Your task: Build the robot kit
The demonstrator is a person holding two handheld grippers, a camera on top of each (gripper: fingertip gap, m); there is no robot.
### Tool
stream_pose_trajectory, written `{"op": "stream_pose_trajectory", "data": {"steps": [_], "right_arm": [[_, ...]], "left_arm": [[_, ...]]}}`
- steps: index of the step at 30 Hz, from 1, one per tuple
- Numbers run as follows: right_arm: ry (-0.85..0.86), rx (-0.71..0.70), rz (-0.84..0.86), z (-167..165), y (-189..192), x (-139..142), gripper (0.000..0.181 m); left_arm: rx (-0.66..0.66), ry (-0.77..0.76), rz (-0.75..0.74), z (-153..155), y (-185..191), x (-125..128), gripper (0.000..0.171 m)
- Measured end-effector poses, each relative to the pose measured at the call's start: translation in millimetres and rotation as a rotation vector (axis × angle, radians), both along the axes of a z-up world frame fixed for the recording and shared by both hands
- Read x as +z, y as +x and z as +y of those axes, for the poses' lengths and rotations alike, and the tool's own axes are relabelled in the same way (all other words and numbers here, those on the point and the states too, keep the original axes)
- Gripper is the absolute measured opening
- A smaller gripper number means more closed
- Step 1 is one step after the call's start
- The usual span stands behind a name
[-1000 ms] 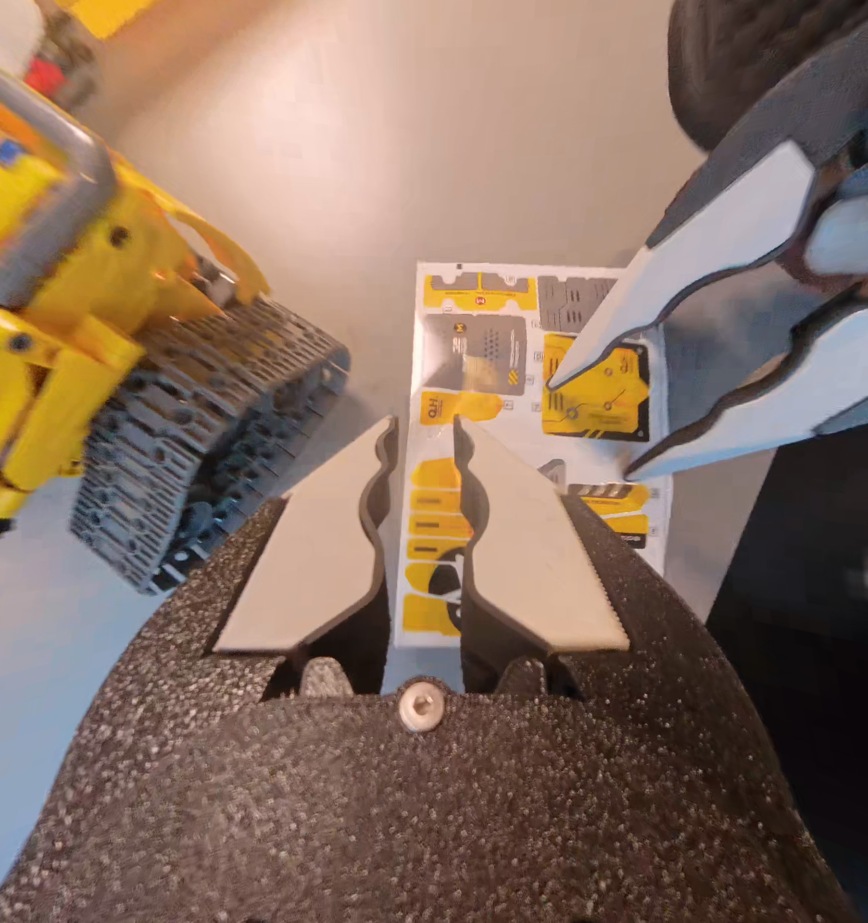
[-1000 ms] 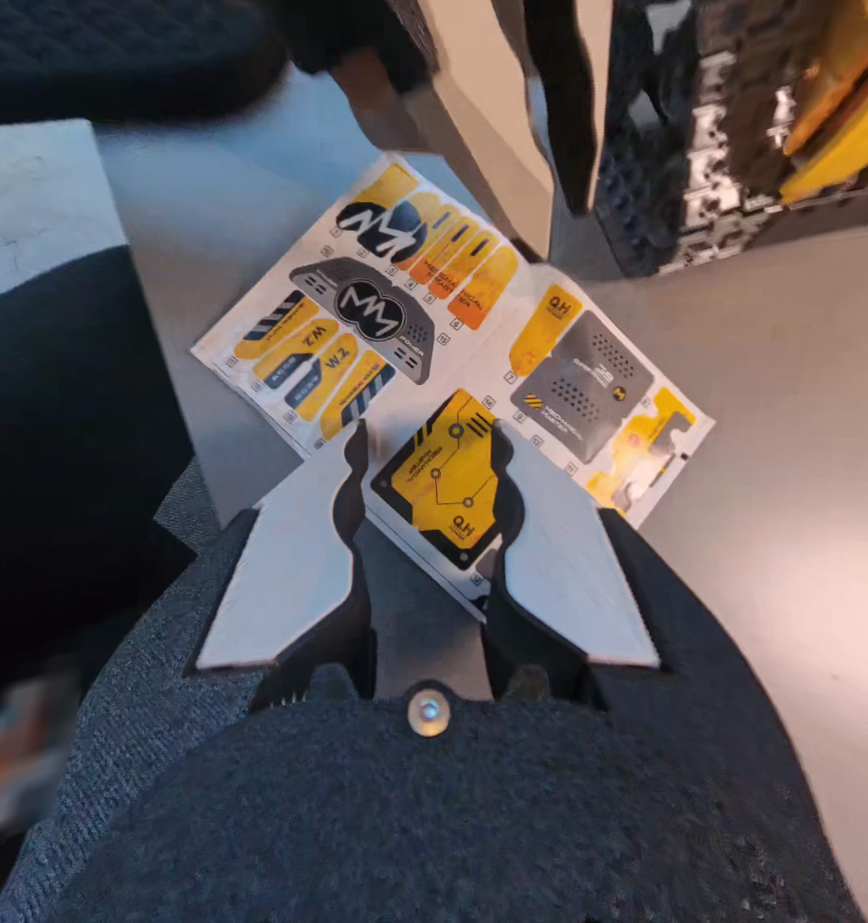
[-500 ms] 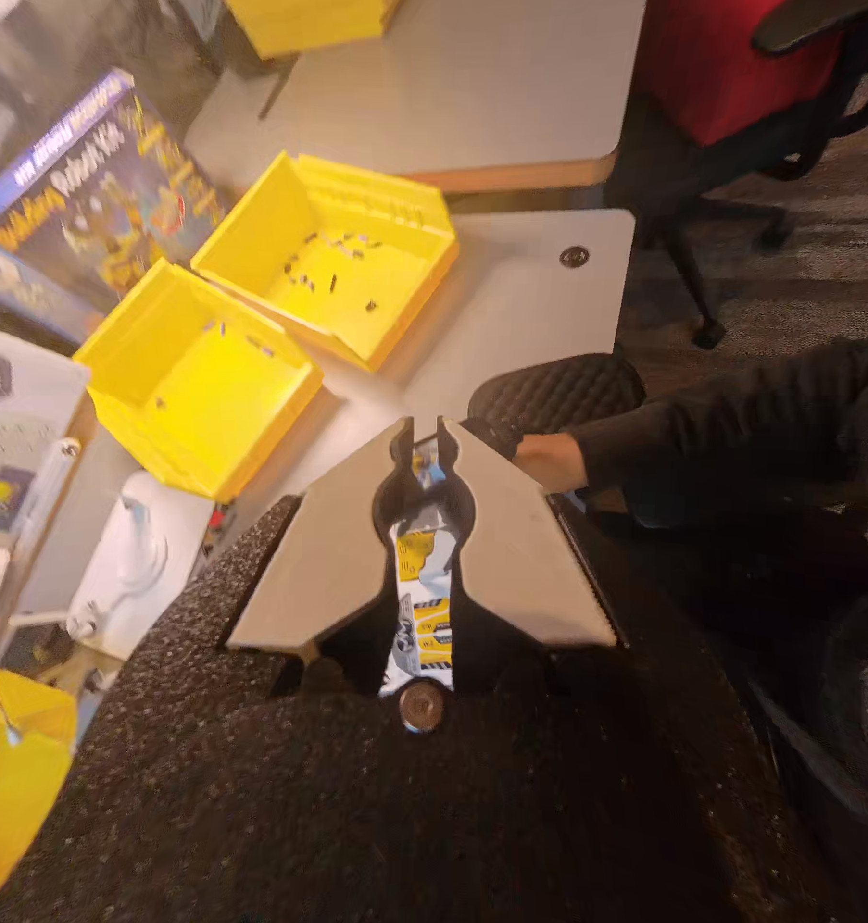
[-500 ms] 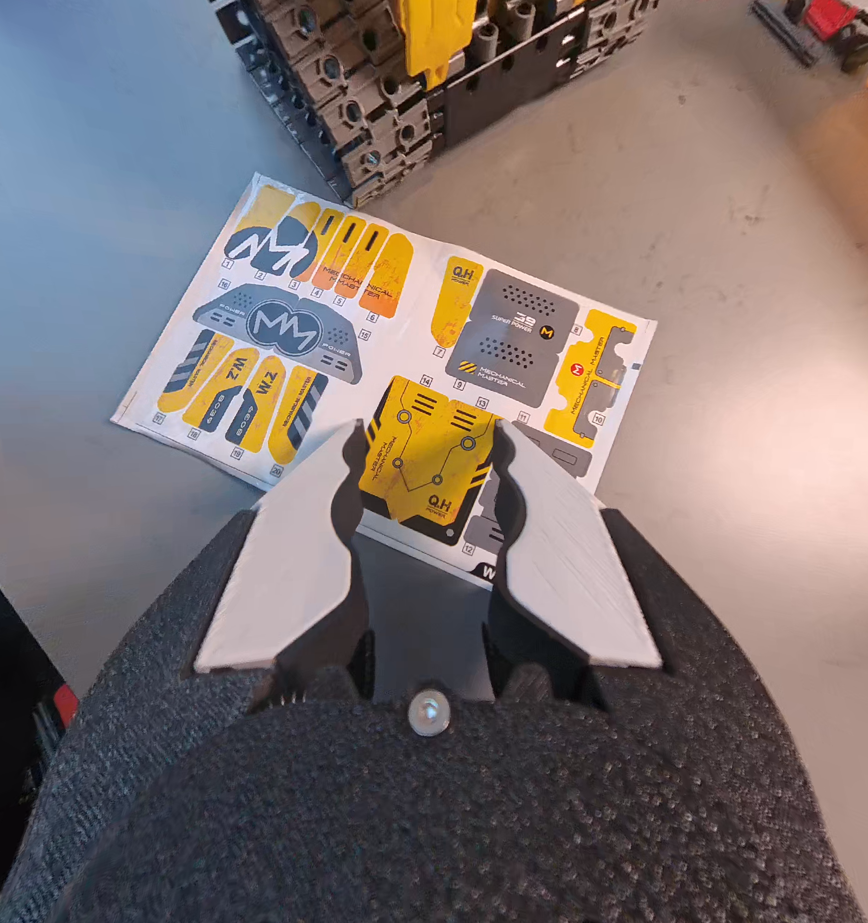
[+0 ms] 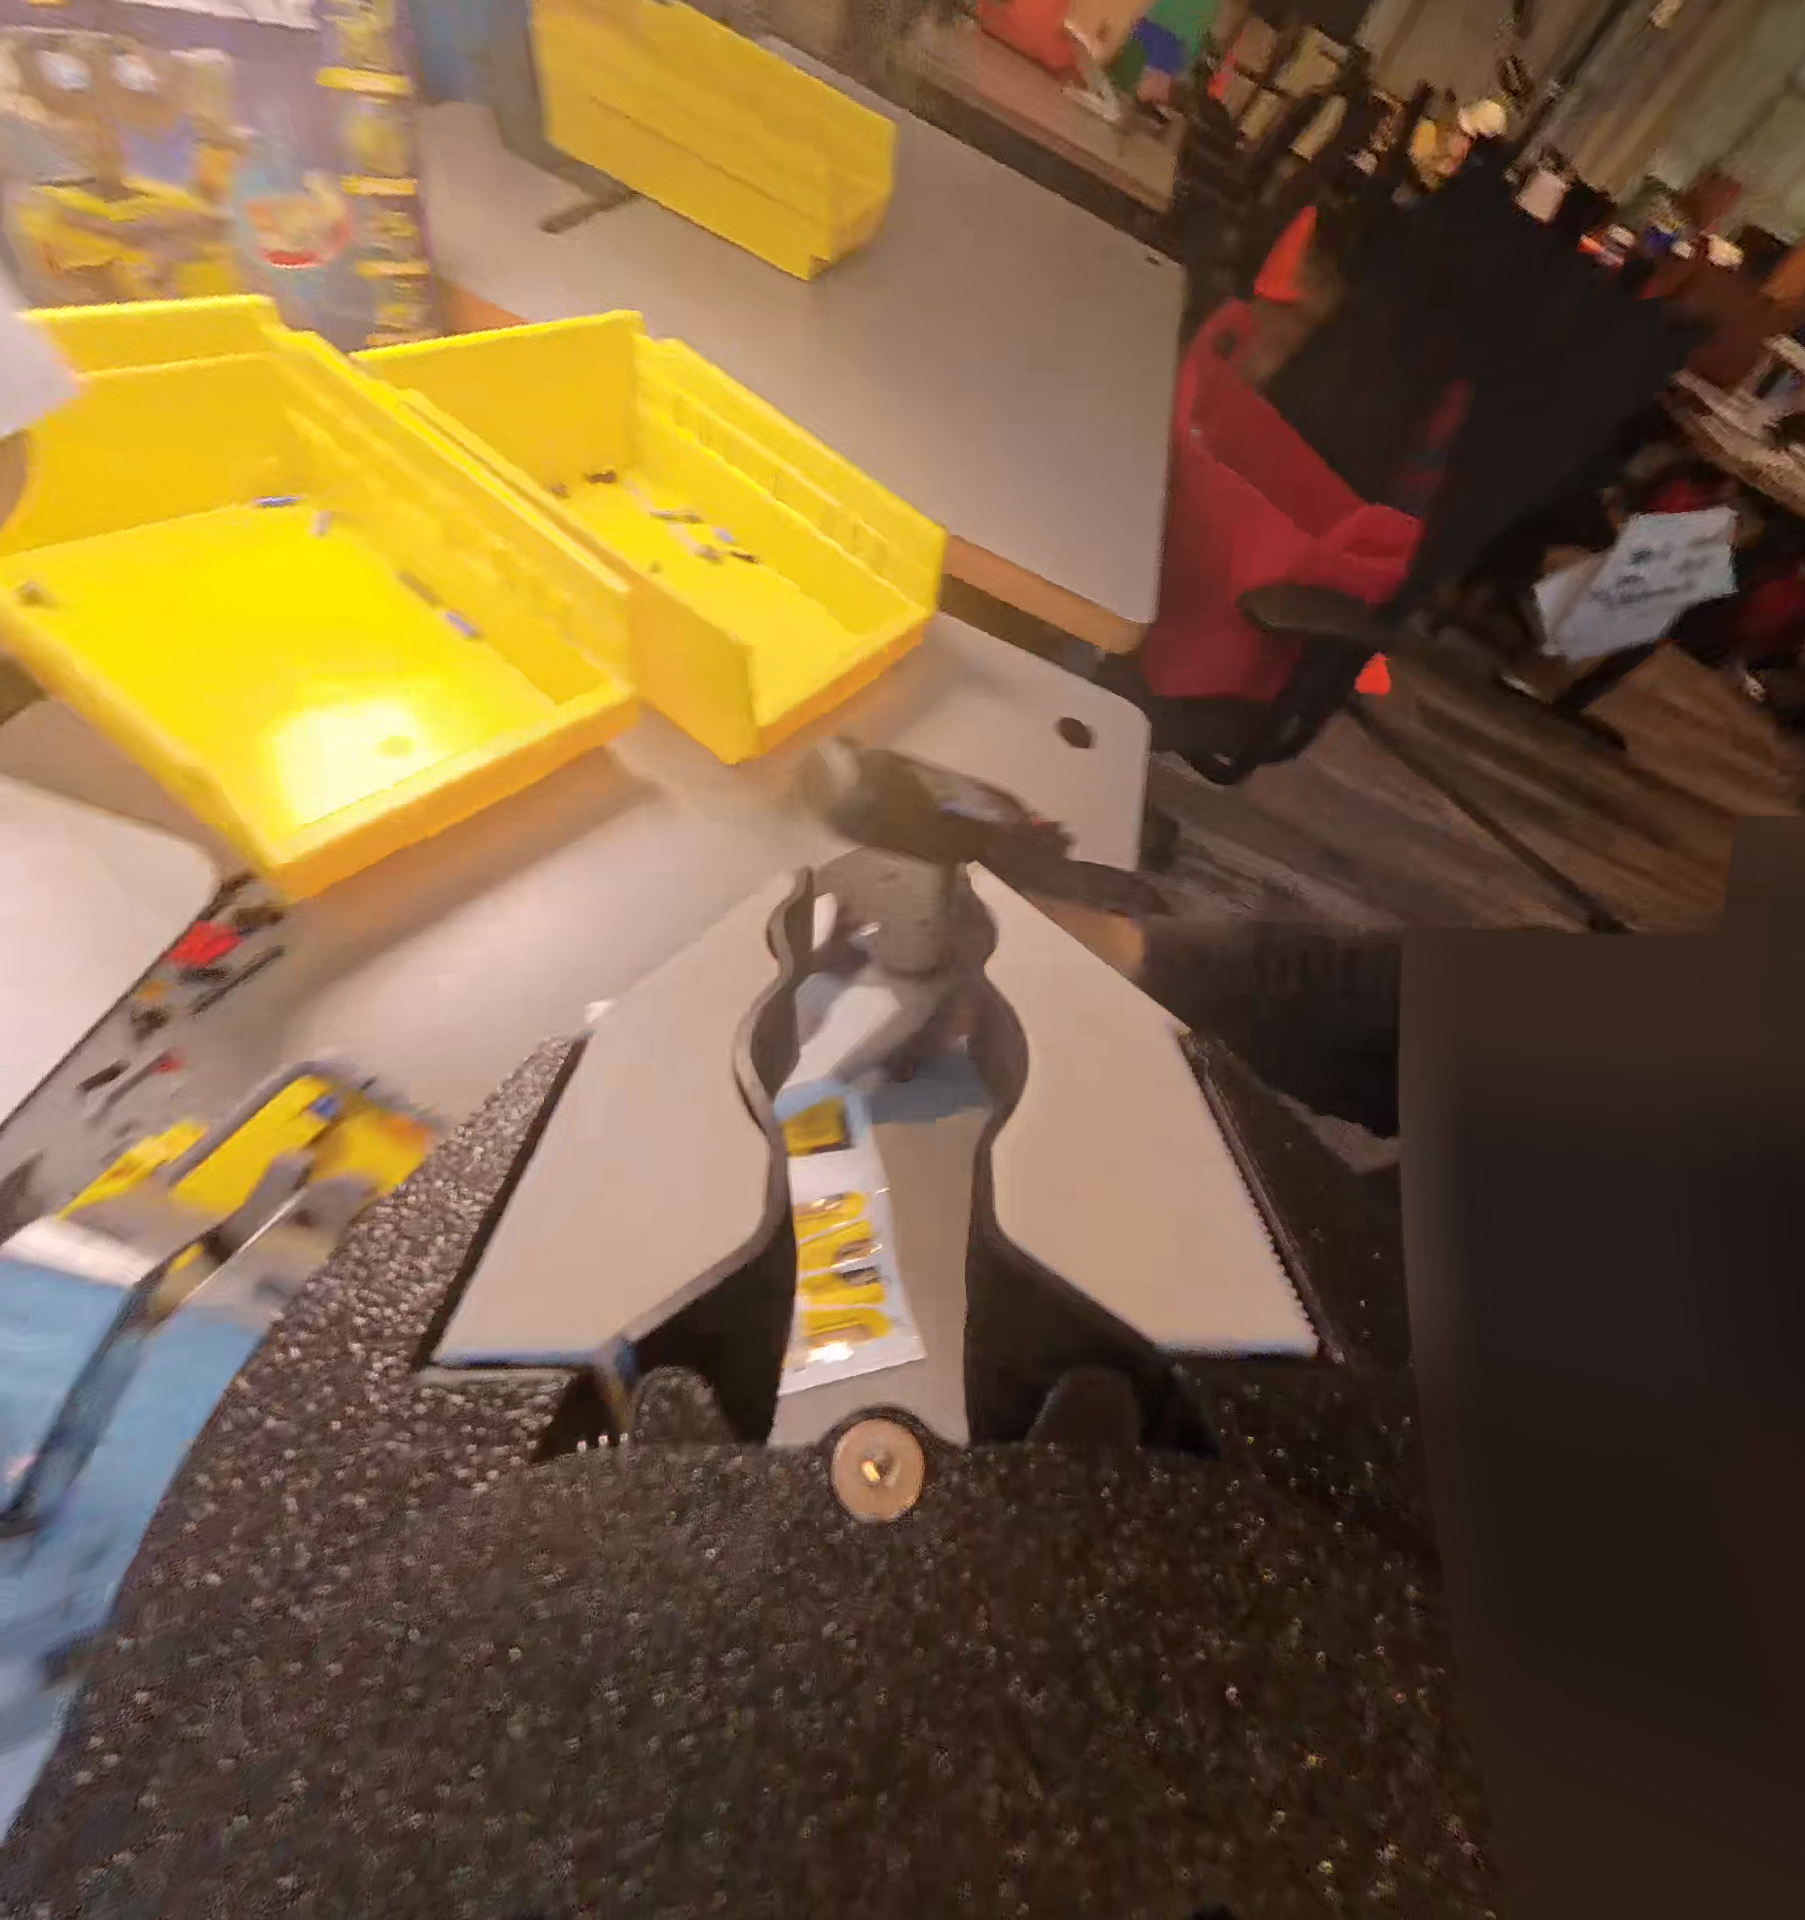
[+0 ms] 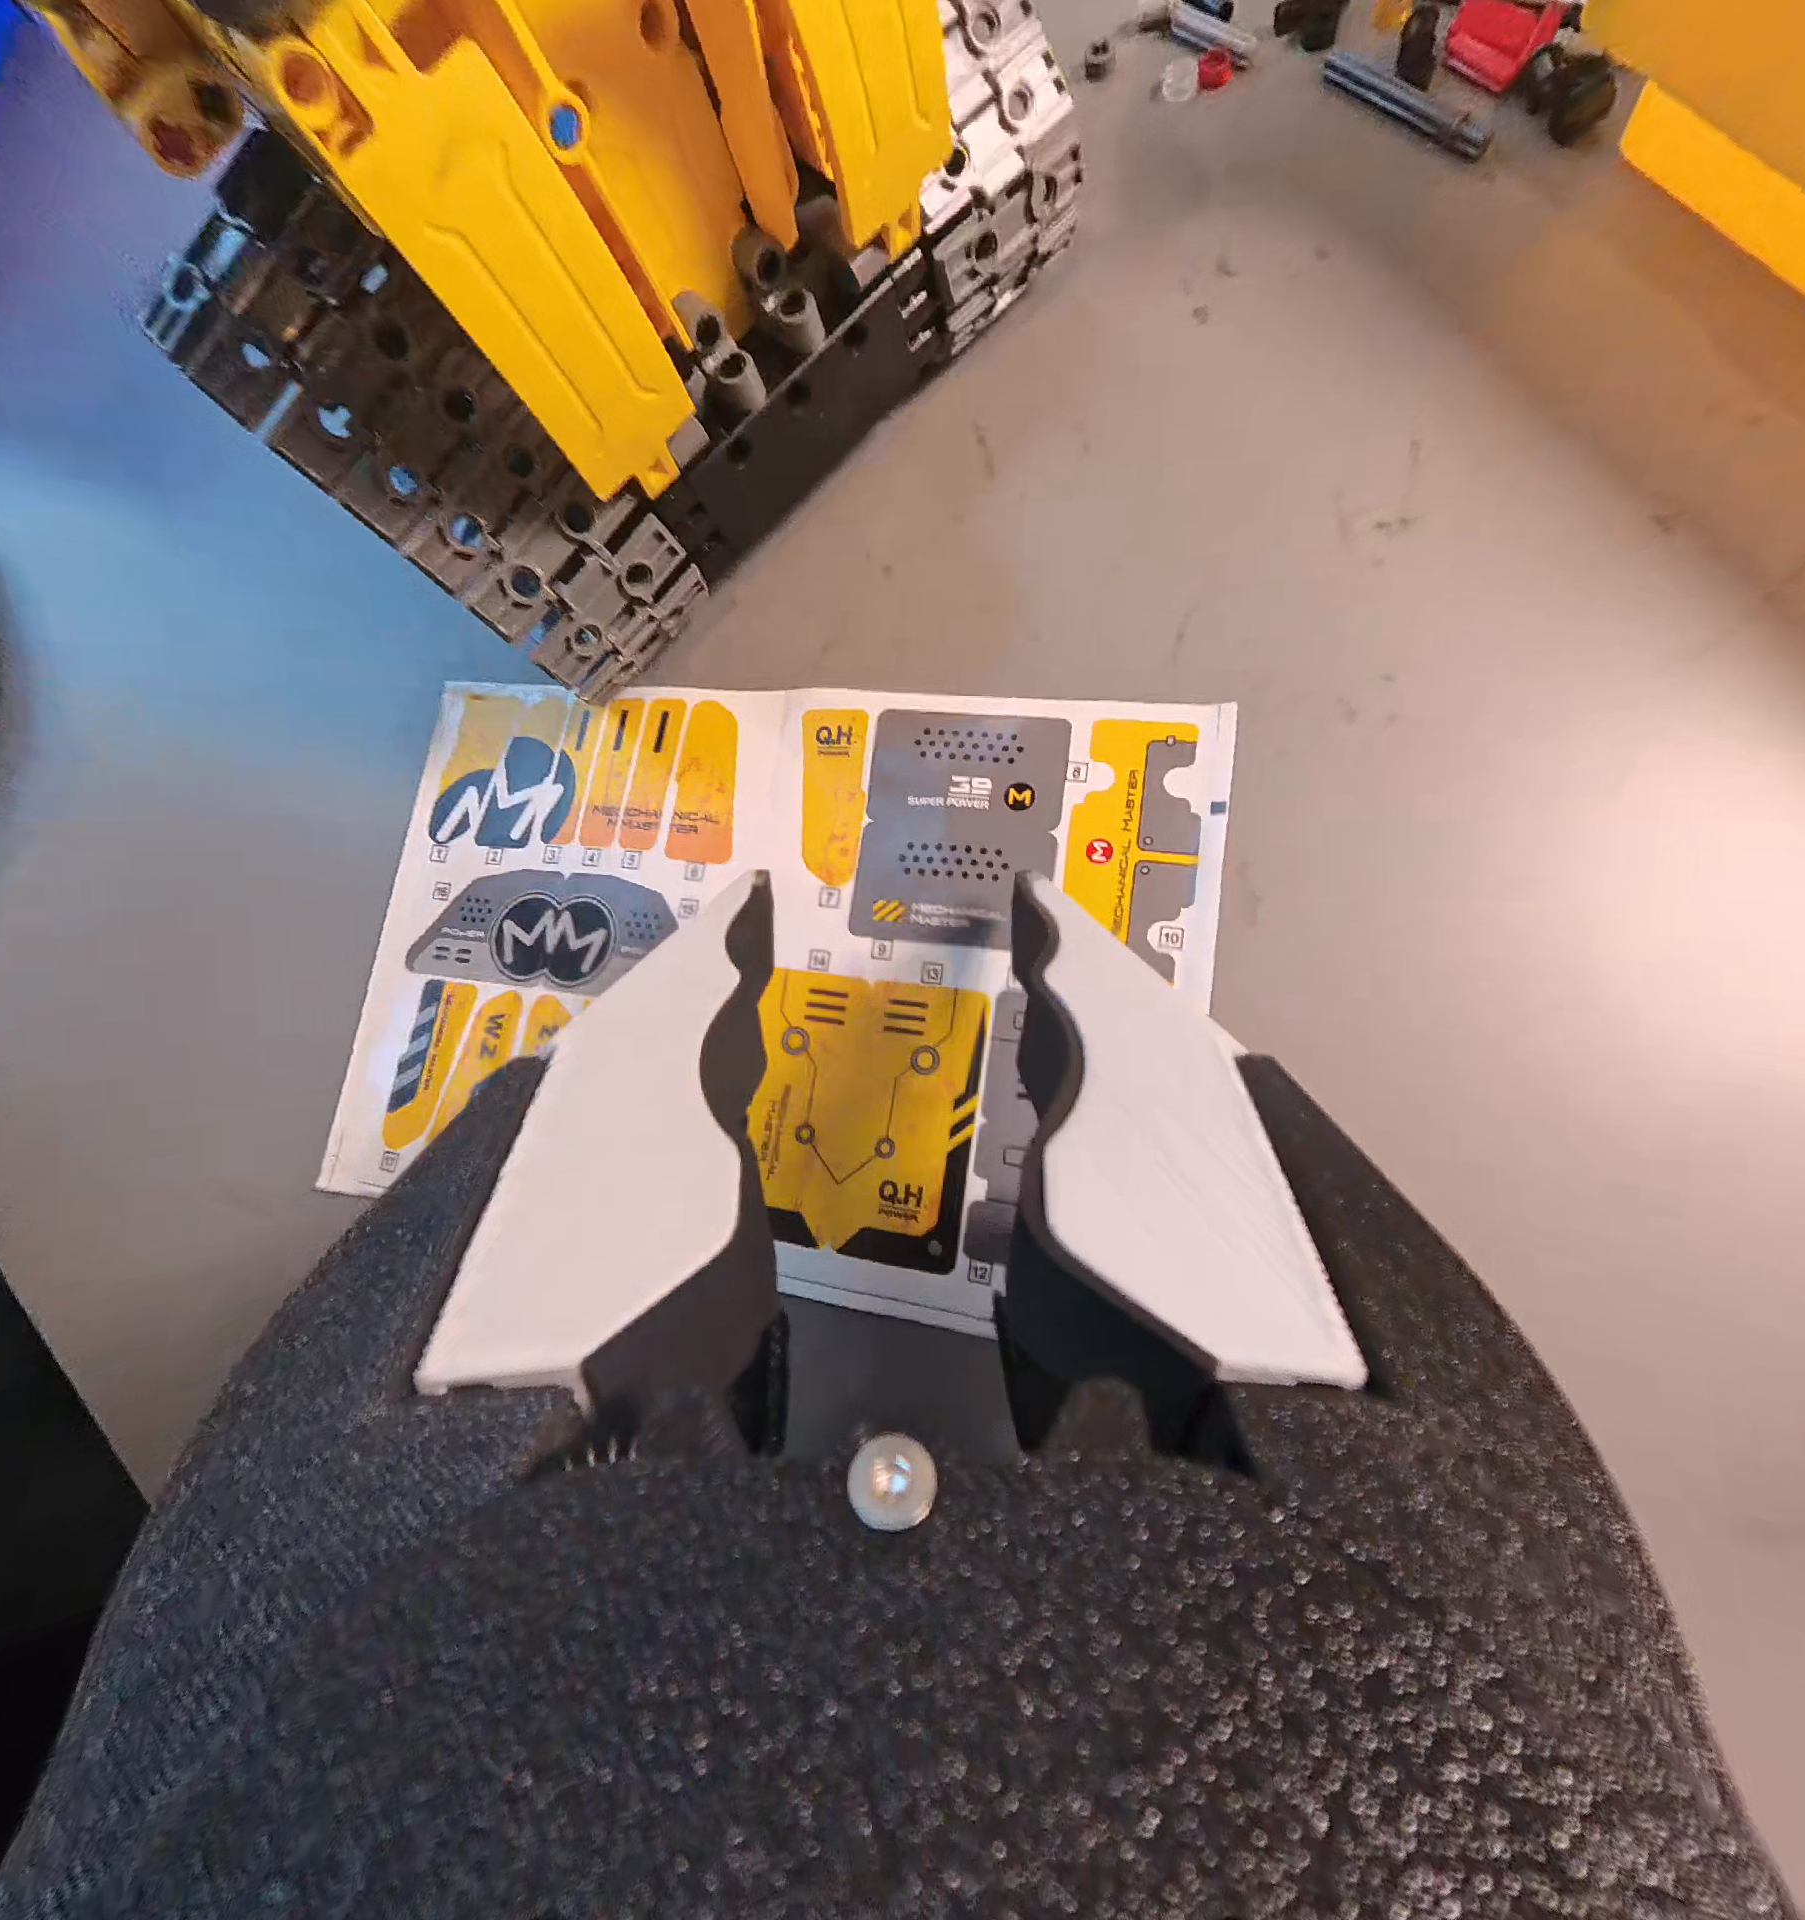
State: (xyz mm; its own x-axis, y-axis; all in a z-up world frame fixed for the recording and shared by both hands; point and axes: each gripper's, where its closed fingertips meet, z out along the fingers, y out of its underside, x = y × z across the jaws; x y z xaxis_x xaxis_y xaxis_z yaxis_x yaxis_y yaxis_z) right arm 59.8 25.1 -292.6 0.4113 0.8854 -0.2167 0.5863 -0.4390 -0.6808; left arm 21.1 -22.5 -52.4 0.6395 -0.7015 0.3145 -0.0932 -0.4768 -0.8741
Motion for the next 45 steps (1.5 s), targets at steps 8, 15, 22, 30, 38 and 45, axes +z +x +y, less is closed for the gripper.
{"op": "stream_pose_trajectory", "data": {"steps": [8,15,22,30,38,45], "right_arm": [[0.217,0.246,0.157,26.5,-24.4,56.8,0.051],[0.008,0.338,0.291,23.4,-35.5,70.3,0.05],[0.333,0.412,0.232,8.6,-21.5,48.9,0.054],[0.282,0.396,0.03,-35.7,-10.5,13.1,0.067],[0.339,0.511,-0.045,-79.1,10.4,29.4,0.068],[0.339,0.52,0.152,-57.6,-13.6,52.4,0.066]], "left_arm": [[0.304,0.22,0.091,19.7,-137.8,-86.3,0.037],[0.378,0.31,0.016,10.1,-141.5,-52.2,0.057],[0.483,0.391,0.043,-43.7,-133.1,-101.2,0.056],[0.388,0.327,0.259,-81.4,-113.6,-144.0,0.059],[0.544,0.369,0.155,-57.9,-154.3,-157.6,0.044],[0.708,0.409,0.284,-16.1,-189.0,-167.3,0.04]]}}
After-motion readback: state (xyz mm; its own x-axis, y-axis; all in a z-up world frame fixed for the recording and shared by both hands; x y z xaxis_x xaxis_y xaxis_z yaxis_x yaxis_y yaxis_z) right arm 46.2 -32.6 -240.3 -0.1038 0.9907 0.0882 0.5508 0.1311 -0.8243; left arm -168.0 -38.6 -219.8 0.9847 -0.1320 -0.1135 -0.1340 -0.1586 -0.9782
